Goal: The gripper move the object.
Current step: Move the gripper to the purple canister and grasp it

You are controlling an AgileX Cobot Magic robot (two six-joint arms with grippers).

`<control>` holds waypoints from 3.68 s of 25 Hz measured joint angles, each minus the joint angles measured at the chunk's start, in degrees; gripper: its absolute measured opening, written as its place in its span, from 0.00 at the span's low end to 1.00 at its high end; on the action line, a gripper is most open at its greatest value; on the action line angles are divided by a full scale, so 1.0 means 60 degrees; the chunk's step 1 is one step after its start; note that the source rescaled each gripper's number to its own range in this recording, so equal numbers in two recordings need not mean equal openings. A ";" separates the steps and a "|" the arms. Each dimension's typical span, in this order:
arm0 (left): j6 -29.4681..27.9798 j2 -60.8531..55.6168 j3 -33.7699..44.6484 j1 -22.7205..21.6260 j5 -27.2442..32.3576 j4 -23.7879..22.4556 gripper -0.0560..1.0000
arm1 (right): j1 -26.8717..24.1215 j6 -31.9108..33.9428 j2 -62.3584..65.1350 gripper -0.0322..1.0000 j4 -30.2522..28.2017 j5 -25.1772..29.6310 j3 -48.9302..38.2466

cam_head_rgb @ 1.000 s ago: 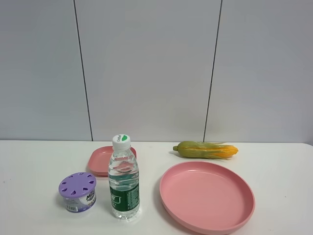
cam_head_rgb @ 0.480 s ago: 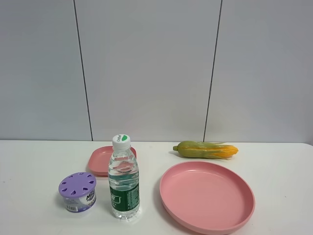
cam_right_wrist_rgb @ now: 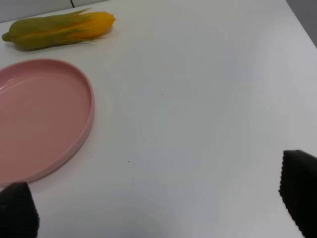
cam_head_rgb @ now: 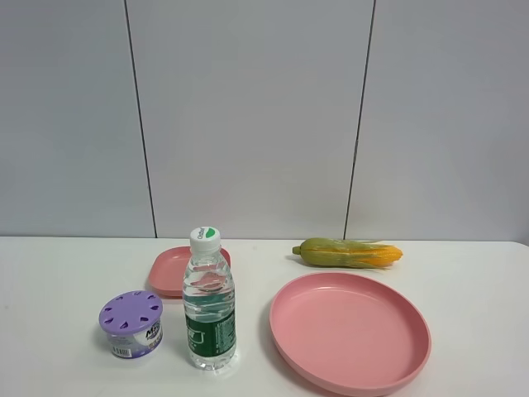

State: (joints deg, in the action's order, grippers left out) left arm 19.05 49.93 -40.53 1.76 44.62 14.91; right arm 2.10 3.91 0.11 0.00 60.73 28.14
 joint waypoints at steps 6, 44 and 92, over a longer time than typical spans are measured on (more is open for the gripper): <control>0.0008 0.1690 -0.0496 0.1572 -0.0667 0.0000 1.00 | 0.0000 0.0000 0.0000 1.00 0.0000 0.0000 0.0000; 0.0307 0.7796 -0.2959 0.2778 -0.2347 -0.1003 1.00 | 0.0000 0.0000 0.0000 1.00 0.0000 0.0000 0.0000; 0.0439 0.9718 -0.2959 0.3442 -0.3679 -0.1241 1.00 | 0.0000 0.0000 0.0000 1.00 0.0000 0.0000 0.0000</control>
State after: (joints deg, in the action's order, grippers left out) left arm 21.68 108.24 -58.28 22.41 22.55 7.47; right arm 2.10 3.91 0.11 0.00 60.73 28.14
